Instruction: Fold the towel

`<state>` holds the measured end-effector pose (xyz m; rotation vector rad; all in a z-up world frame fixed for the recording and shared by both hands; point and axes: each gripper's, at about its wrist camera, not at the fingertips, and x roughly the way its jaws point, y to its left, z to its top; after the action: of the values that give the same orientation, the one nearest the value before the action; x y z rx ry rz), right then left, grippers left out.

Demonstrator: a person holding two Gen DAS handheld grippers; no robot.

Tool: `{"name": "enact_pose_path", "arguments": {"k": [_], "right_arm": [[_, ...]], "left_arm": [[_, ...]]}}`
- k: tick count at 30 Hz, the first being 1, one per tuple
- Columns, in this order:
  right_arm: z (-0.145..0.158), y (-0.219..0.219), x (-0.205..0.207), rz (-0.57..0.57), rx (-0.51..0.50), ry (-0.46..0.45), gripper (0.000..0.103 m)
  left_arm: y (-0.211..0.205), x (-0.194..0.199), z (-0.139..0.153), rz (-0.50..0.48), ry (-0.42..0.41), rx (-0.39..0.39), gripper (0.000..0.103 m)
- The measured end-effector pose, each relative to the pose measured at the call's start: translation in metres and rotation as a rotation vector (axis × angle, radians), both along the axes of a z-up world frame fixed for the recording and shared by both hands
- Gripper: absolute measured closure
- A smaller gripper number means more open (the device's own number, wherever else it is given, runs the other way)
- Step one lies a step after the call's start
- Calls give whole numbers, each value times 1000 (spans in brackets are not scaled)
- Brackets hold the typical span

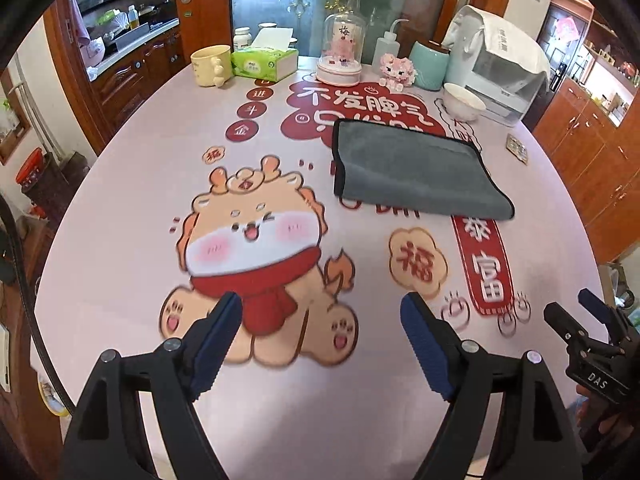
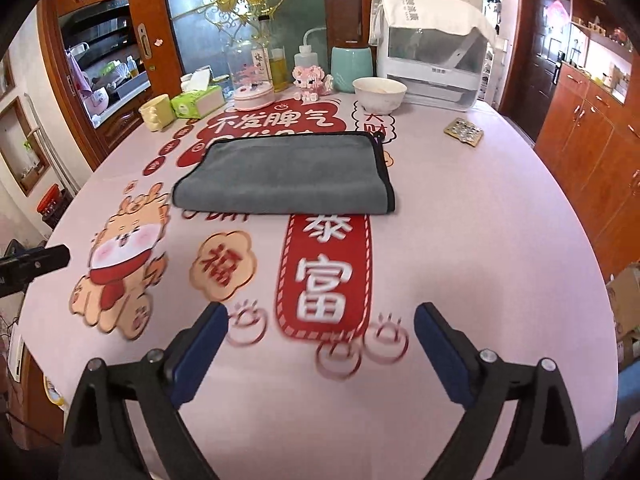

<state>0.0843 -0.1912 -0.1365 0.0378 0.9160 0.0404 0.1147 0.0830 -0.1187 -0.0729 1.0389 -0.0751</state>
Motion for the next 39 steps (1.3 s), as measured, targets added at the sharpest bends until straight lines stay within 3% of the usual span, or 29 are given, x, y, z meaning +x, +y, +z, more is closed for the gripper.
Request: {"name": "enact_pose_path", "arguments": {"k": [4,8,17,26,39], "right_arm": [[19,12,-28,-3,-47,-36,0],[45,20,-53,-15,-48,-54,0],[89,32,-83,-38,75,-26,0],[112,43,-101,-27,94,-38,0],[117,41,-115,-77,62,-94,0]], "left_arm": [[5,-26,16,4,-15,-33,23],[2,-47,36,-9,-42,-1,17],[-10,-81,78,-33,-95,42,4],[-30,-105,110,13,-219,87,1],[-37,-117,114,47,-279,119,1]]}}
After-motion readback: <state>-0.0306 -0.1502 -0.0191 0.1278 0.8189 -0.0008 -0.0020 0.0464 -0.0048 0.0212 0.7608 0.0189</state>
